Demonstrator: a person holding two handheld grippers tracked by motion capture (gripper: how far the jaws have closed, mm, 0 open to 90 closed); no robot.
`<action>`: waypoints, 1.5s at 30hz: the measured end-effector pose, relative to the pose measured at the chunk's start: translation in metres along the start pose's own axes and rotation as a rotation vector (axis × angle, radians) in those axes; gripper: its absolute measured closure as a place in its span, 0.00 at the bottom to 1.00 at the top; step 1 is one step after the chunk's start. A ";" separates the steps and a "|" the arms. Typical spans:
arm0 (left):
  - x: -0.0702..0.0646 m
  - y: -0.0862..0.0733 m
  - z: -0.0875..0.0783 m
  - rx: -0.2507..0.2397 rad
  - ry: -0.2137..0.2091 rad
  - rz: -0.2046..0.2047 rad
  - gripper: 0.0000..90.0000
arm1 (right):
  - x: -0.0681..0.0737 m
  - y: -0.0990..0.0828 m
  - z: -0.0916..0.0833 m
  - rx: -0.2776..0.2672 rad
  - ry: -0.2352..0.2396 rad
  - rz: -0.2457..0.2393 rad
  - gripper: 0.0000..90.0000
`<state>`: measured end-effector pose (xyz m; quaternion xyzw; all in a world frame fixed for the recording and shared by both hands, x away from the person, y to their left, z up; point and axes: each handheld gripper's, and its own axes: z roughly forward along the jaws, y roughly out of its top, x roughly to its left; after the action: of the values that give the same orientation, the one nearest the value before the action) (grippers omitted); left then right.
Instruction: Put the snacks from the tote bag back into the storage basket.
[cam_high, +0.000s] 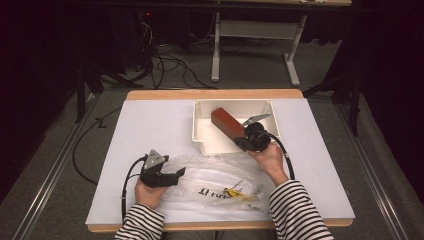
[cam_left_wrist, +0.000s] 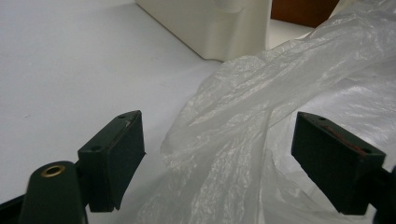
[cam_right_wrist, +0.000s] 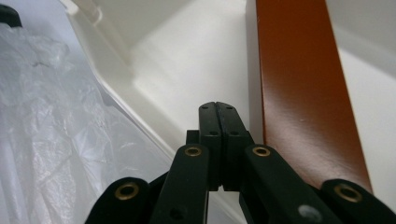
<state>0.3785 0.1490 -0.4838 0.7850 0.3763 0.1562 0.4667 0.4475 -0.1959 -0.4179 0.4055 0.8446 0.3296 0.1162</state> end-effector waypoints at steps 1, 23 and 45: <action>0.000 0.000 0.000 0.000 -0.001 0.001 0.20 | 0.001 0.000 0.002 0.013 -0.003 0.000 1.00; 0.001 0.000 0.000 -0.003 -0.001 -0.005 0.20 | -0.013 -0.001 0.022 0.096 -0.078 0.076 1.00; 0.001 0.000 0.000 -0.003 0.000 -0.005 0.20 | -0.036 0.001 0.027 0.113 -0.185 0.194 1.00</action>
<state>0.3786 0.1497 -0.4838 0.7833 0.3781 0.1557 0.4683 0.4838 -0.2105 -0.4400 0.5196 0.8044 0.2525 0.1384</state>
